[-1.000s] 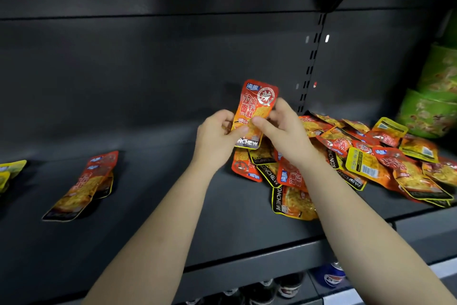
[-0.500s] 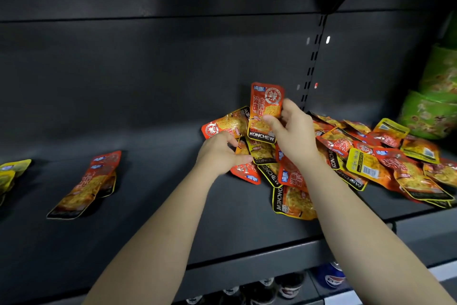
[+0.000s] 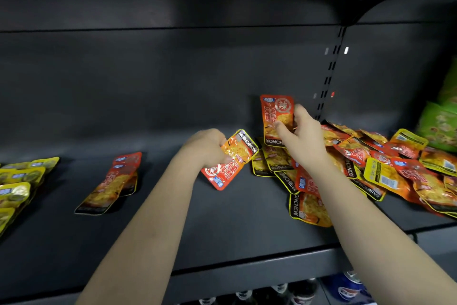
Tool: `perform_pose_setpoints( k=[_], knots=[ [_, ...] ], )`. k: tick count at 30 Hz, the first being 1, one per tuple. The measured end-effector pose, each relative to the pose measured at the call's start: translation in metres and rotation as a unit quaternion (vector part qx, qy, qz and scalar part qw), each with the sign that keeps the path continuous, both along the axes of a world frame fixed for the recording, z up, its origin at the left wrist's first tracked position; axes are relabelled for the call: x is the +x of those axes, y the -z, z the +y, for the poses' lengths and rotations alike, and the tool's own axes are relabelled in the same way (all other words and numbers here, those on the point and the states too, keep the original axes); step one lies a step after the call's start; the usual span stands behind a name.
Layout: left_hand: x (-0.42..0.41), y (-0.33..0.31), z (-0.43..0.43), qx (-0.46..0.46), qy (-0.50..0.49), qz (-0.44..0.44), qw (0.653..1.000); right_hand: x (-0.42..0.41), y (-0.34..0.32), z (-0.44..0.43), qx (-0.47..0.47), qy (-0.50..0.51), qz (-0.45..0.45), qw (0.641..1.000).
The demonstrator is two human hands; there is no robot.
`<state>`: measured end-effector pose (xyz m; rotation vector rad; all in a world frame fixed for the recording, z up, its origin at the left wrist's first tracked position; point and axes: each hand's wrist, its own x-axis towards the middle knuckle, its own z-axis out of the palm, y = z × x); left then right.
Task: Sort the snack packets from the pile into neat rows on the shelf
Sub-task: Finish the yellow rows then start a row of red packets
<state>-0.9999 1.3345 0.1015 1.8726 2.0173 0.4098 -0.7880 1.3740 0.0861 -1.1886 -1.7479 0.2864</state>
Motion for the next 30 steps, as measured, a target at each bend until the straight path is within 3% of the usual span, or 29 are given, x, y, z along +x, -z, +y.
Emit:
perform_pose_setpoints(
  k=[8,20,25,30],
  knots=[
    [-0.052,0.011,-0.022,0.071,-0.019,-0.159,0.984,-0.040,-0.014,-0.012,-0.041,-0.039,-0.049,0.997],
    [-0.147,-0.014,-0.060,0.191,-0.072,-0.199,0.959,-0.146,-0.013,-0.033,-0.145,-0.086,-0.020,0.986],
    [-0.182,-0.019,-0.069,0.270,-0.123,-0.245,0.923,-0.184,-0.006,-0.039,-0.195,-0.088,0.001,0.977],
    [-0.206,-0.018,-0.070,0.293,-0.160,-0.272,0.903,-0.206,-0.004,-0.046,-0.223,-0.089,-0.014,0.971]
  ],
)
